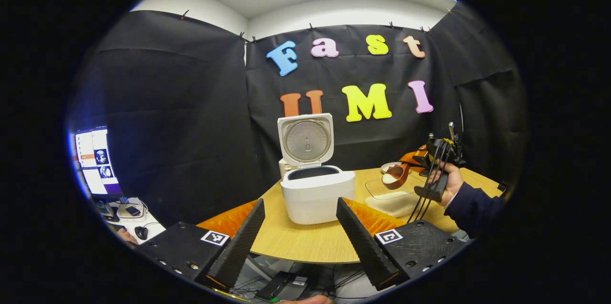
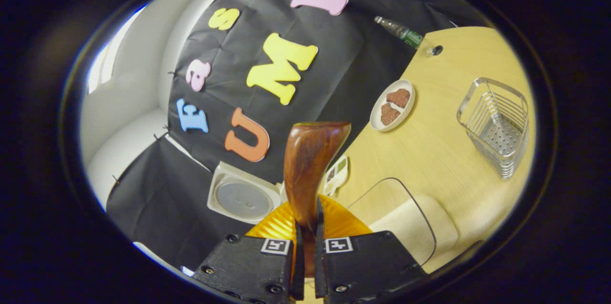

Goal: Close the left gripper, press the button to open the rice cooker; take a wooden spoon from the chopstick holder with the right hand, scoop a spoonful of rice and pour it into the rice cooker, then put the wooden spoon back into the chopstick holder.

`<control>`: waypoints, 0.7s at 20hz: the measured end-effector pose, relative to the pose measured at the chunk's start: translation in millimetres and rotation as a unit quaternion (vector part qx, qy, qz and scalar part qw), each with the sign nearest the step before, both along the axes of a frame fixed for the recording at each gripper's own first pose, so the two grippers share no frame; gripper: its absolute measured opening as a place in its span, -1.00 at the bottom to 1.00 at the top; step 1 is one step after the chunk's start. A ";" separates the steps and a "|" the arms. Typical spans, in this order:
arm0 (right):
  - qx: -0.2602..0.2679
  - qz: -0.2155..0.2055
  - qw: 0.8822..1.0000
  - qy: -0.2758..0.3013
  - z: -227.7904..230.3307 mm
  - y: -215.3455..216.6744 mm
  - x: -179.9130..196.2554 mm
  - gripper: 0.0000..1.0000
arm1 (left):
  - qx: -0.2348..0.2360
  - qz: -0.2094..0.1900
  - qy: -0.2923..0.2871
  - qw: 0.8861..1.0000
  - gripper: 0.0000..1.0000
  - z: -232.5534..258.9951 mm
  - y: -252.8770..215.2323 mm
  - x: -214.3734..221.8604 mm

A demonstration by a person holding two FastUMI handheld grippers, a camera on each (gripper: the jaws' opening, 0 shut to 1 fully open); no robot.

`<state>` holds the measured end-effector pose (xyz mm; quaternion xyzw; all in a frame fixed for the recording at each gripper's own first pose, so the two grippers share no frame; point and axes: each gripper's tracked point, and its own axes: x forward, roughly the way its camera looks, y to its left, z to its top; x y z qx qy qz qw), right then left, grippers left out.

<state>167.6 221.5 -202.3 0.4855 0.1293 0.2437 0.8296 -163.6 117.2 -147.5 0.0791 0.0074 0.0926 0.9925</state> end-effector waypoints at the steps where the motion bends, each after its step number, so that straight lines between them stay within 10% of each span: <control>1: 0.031 0.003 1.000 0.006 9.9 -2.9 -4.4 -0.73 | 0.001 0.001 -0.002 1.000 0.92 1.5 1.8 1.2; 9: 0.225 0.067 0.969 0.077 71.6 8.1 -27.1 -0.75 | -0.016 0.013 -0.014 1.000 0.91 23.1 6.0 17.3; 14: 0.228 0.059 0.969 0.081 84.7 8.2 -3.2 -0.74 | -0.019 0.020 -0.006 1.000 0.92 32.5 10.8 43.6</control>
